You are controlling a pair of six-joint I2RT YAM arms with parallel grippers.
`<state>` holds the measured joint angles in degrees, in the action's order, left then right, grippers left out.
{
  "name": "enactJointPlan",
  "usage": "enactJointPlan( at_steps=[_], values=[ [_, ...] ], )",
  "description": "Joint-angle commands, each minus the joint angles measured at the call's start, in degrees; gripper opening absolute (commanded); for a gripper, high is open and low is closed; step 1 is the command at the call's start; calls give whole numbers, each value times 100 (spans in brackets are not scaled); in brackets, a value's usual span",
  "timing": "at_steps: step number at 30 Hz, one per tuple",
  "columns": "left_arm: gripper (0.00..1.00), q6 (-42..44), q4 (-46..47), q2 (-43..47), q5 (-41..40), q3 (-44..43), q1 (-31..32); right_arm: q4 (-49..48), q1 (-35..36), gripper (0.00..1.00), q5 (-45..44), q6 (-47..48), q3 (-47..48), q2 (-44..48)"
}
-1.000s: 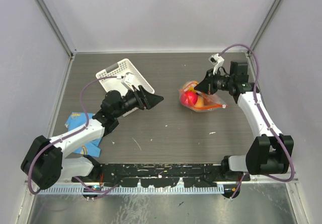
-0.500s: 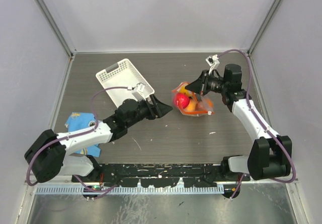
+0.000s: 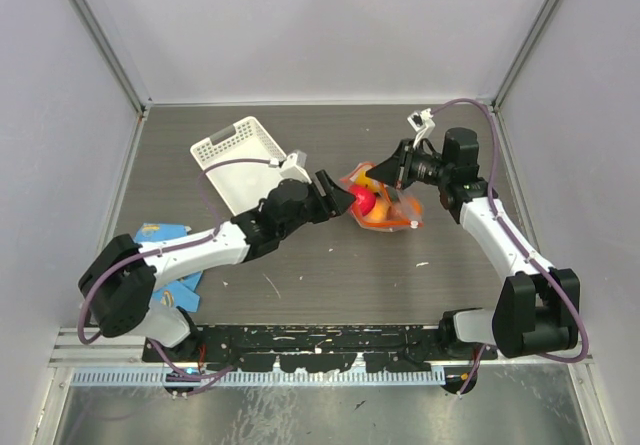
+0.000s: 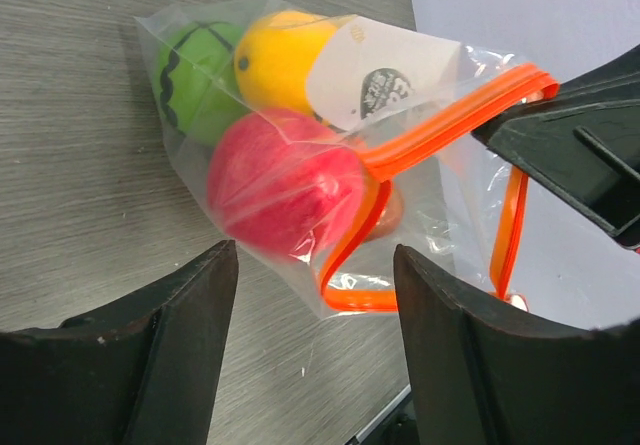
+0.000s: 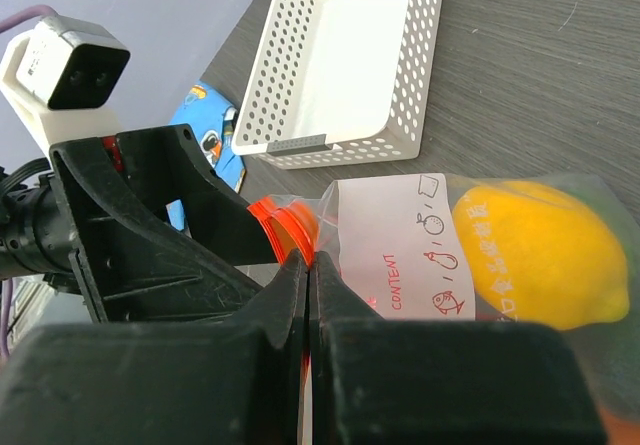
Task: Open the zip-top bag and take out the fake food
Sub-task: Open the zipper of the food storage bag at the center of the board.
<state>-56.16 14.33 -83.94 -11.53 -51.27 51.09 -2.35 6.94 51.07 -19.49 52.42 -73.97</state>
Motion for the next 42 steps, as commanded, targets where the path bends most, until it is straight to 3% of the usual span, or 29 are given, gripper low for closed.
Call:
enactJointPlan(
  at_steps=[1, 8, 13, 16, 27, 34, 37, 41, 42],
  values=[
    [64, 122, -91, -117, -225, -377, 30, -221, 70, 1, -57, 122, 99, 23],
    [62, 407, -142, -497, -126, -744, 5, -175, 118, 1, -49, 202, 94, 23],
    [43, 503, -132, -787, 236, -889, -282, -131, 164, 1, -6, 349, 101, 26],
    [24, 611, -97, -825, 447, -921, -473, -41, 190, 1, -62, 431, 120, 32],
    [0, 726, -181, -1261, 2324, -1468, -1407, 131, 254, 1, -444, 567, 149, 12],
    [0, 722, -571, -1588, 3196, -1620, -1830, -5, 275, 1, -1390, 420, -31, -125],
    [0, 700, -563, -1633, 3335, -1610, -1840, -17, 295, 1, -1372, 286, 0, -213],
    [11, 685, -459, -1422, 3240, -1416, -1836, -299, 318, 1, -1188, 75, -122, -176],
    [18, 685, -397, -1310, 3174, -1313, -1839, -353, 337, 1, -1161, 47, -152, -176]
  ],
)
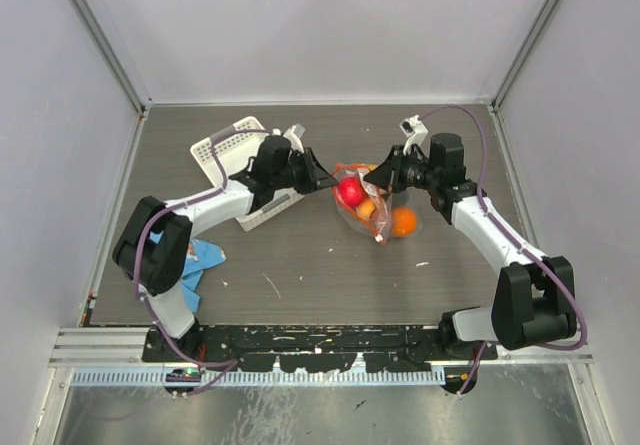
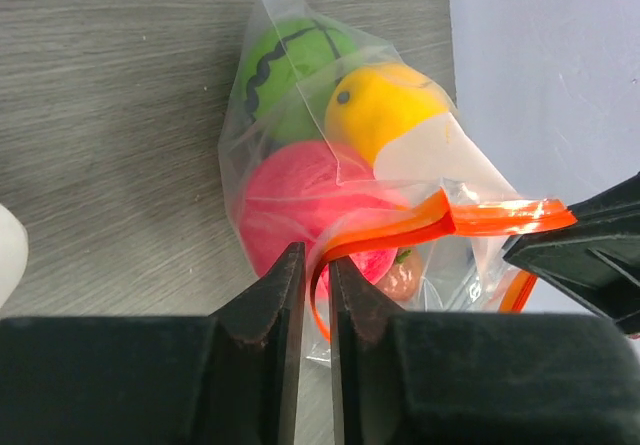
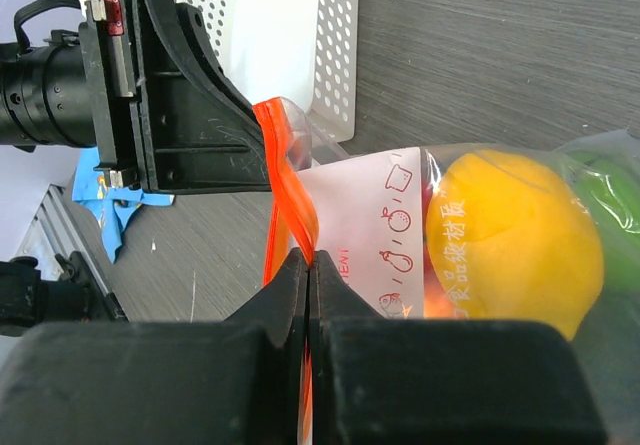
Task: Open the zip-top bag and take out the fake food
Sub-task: Open the zipper of the food storage bag at the center of the board.
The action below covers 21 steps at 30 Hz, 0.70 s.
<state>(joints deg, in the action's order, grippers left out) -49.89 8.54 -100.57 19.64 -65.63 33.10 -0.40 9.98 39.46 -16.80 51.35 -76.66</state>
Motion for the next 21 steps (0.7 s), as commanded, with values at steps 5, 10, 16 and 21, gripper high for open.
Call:
enactJointPlan(
  at_steps=[5, 10, 16, 21],
  values=[
    [37, 123, 474, 995, -248, 799, -41, -508, 137, 1, -17, -181, -3, -25],
    [48, 174, 886, 1736, -424, 1440, -43, -387, 186, 1, -10, -98, 76, -129],
    [78, -29, 2521, 2465, -187, 2216, -47, -353, 209, 1, 32, -55, 109, -112],
    [95, -61, 3156, 2516, -23, 2428, -37, -313, 218, 1, 100, -8, 145, -96]
  ],
)
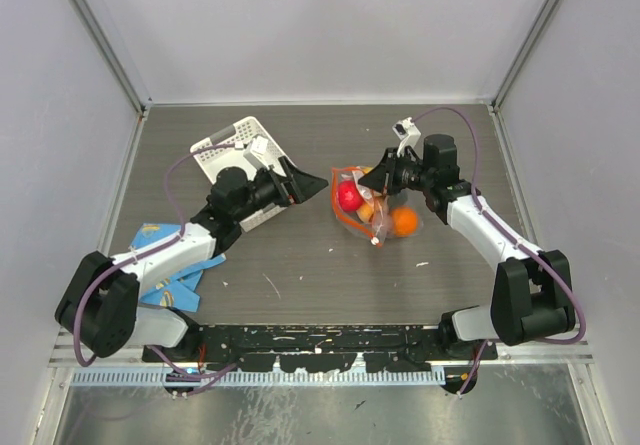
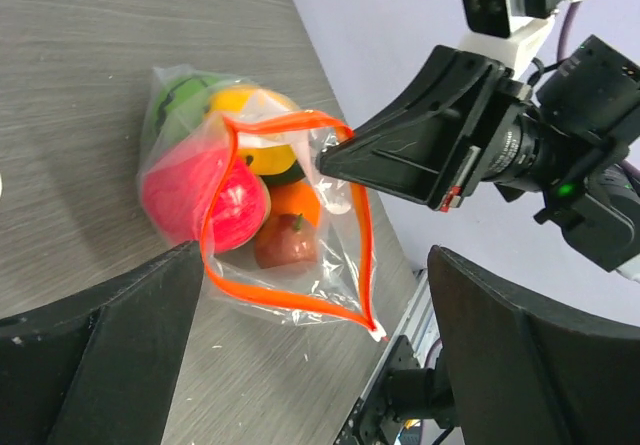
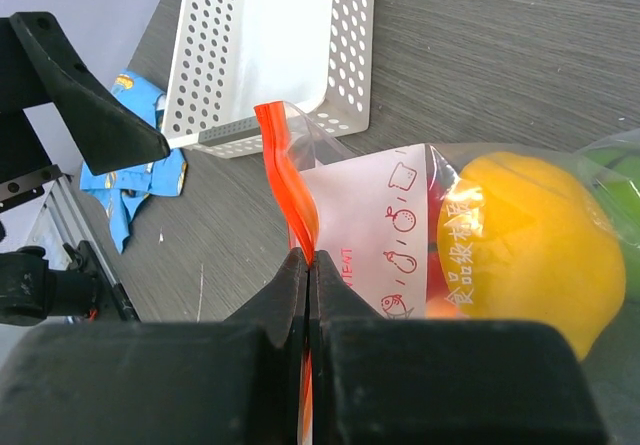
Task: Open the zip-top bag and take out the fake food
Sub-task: Open the zipper of the food storage bag at the center of the board.
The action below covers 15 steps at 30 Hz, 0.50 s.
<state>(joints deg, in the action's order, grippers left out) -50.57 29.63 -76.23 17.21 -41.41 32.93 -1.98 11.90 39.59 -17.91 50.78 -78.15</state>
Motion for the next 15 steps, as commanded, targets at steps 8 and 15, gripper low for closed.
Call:
enactJointPlan(
  at_steps=[8, 15],
  values=[
    [93, 2528, -454, 301, -1369, -293, 1535, -97, 27, 1, 169, 190, 230, 81],
    [93, 3369, 183, 564, -1678, 206, 1866, -59, 40, 1, 224, 225, 265, 54]
  ],
)
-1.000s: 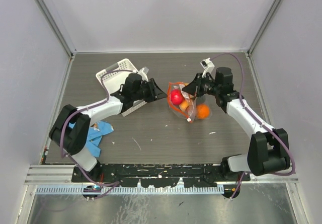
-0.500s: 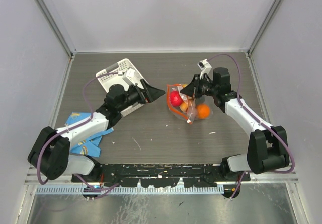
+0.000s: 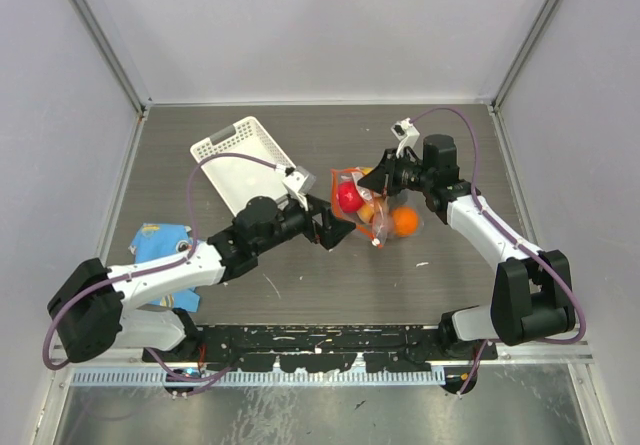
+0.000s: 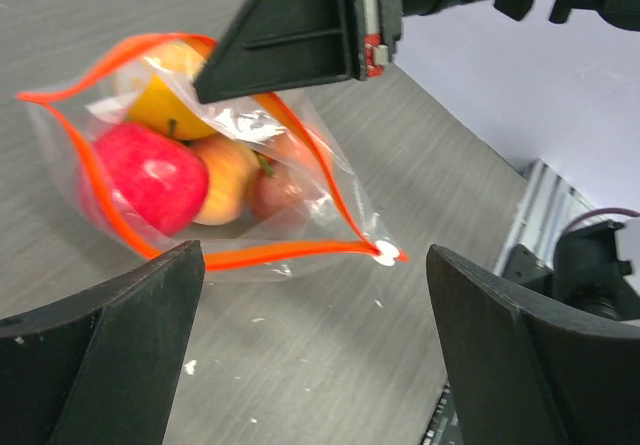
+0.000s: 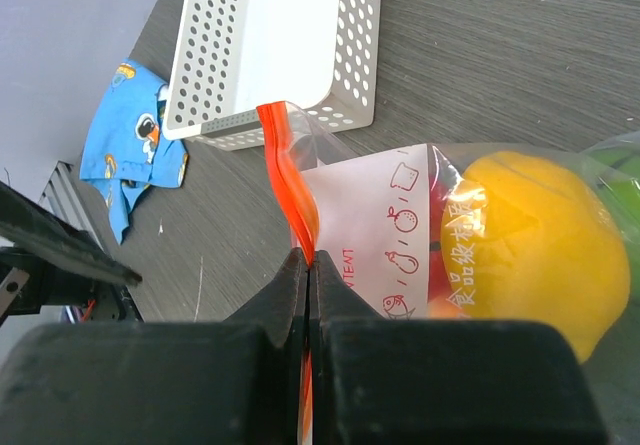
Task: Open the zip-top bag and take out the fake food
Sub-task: Open the zipper of the food storage bag at the center of the board, then pick up the fake fruit from the zipper food storage bag.
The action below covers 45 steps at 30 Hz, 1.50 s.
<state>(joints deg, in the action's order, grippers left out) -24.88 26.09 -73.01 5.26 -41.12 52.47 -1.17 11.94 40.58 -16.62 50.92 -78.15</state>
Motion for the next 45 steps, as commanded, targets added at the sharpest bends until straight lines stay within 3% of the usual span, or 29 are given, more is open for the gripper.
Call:
enactJointPlan(
  at_steps=[1, 6, 12, 18, 26, 31, 45],
  values=[
    [93, 821, 606, 251, -491, 217, -82, -140, 30, 1, 118, 103, 252, 54],
    [100, 902, 733, 165, -425, 240, -96, -132, 32, 1, 117, 115, 250, 32],
    [98, 983, 1161, 68, -230, 330, -102, -117, 32, 1, 108, 137, 247, 45],
    [100, 1397, 643, -213, 88, 16, -96, -99, 30, 1, 132, 150, 262, 23],
    [88, 2127, 293, -547, -30, -410, 28, -80, 33, 1, 139, 175, 278, -16],
    [72, 2562, -22, -900, -228, -792, 53, -57, 41, 1, 152, 183, 283, -8],
    [70, 3411, -622, -1776, -645, -1589, 3, -36, 36, 1, 215, 188, 313, 1]
  ],
)
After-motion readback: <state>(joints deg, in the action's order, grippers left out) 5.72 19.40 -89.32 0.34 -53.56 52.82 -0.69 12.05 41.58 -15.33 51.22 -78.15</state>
